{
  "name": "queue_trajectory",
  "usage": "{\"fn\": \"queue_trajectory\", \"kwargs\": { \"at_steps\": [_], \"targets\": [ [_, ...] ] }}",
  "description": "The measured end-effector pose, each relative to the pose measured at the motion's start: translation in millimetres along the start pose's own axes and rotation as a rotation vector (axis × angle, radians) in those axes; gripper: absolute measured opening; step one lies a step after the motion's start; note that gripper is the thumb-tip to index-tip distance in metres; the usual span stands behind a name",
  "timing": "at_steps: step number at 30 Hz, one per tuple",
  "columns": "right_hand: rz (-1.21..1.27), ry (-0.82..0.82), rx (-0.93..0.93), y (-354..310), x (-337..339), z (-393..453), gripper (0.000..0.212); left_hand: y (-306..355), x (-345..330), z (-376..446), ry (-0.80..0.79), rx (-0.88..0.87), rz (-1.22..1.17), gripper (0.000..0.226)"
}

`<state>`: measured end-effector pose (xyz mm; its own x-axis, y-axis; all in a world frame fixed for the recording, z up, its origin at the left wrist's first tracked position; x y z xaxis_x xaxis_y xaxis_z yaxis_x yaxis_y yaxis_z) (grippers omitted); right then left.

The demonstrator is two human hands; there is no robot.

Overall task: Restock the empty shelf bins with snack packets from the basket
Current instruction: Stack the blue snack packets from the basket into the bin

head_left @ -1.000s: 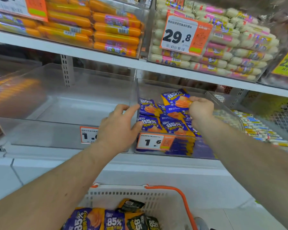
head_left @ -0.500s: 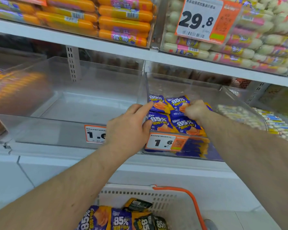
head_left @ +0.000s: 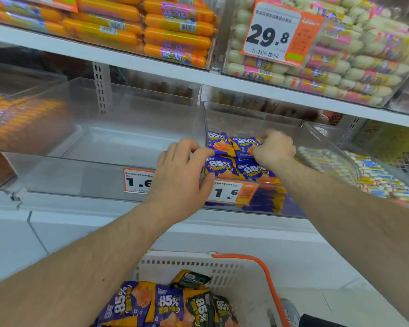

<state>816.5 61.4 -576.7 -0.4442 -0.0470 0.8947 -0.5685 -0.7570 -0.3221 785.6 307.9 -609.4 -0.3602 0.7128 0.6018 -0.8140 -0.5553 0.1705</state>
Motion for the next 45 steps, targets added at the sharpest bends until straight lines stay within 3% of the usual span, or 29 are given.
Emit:
{"fn": "queue_trajectory", "kwargs": {
  "at_steps": [2, 3, 5, 6, 8, 10, 13, 16, 19, 21, 24, 28, 31, 36, 41, 45],
  "targets": [
    [0.124, 0.288, 0.276, -11, 18, -41, 0.032, 9, 7, -10, -0.064, -0.138, -0.059, 0.026],
    [0.218, 0.421, 0.429, -14, 23, -66, 0.028, 11, 7, -17, -0.173, -0.158, -0.103, 0.024],
    [0.359, 0.543, 0.670, -12, 18, -117, 0.020, 11, 0, -38, -0.515, -0.114, -0.139, 0.024],
    [0.405, 0.524, 0.730, -9, 9, -142, 0.017, 7, -6, -51, -0.696, -0.079, -0.114, 0.027],
    [0.457, 0.400, 0.767, -1, -23, -181, 0.013, 0, -14, -77, -0.989, -0.018, -0.061, 0.032],
    [0.445, 0.193, 0.744, 13, -69, -209, 0.012, -5, -17, -96, -1.164, 0.011, -0.031, 0.034],
    [0.261, -0.273, 0.676, 35, -139, -242, 0.008, -10, -19, -118, -1.333, 0.054, -0.008, 0.037],
    [0.001, -0.673, 0.574, 60, -191, -279, 0.014, -13, -20, -130, -1.387, 0.072, -0.001, 0.040],
    [-0.151, -0.881, 0.514, 78, -222, -315, 0.023, -14, -23, -136, -1.413, 0.066, 0.006, 0.039],
    [-0.285, -0.989, 0.522, 86, -234, -335, 0.058, -15, -25, -138, -1.425, 0.070, 0.000, 0.037],
    [-0.406, -1.043, 0.537, 89, -239, -355, 0.102, -16, -28, -139, -1.441, 0.076, -0.005, 0.035],
    [-0.455, -0.993, 0.490, 87, -245, -363, 0.112, -17, -30, -138, -1.435, 0.087, -0.008, 0.034],
    [-0.451, -0.967, 0.528, 80, -243, -357, 0.098, -16, -31, -137, -1.436, 0.087, -0.002, 0.034],
    [-0.173, -1.128, 0.491, 60, -225, -326, 0.031, -17, -27, -136, -1.486, 0.104, 0.012, 0.037],
    [-0.027, -1.065, 0.601, 20, -153, -257, 0.030, -16, -20, -127, -1.503, 0.173, -0.011, 0.051],
    [0.010, -0.968, 0.600, 2, -81, -206, 0.020, -9, -11, -104, -1.339, 0.271, -0.263, 0.044]
  ]
}}
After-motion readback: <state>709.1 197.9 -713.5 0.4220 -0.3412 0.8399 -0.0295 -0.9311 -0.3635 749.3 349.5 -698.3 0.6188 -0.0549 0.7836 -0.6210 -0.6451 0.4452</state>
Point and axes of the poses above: each hand's wrist, its own z-axis towards the middle knuckle, its own x-axis out of the back of the hand, y = z × x, the point moved 3 cm from there along z, towards the middle knuckle, and after that the axes turned 4 degrees about -x, right-handed, at the moved point
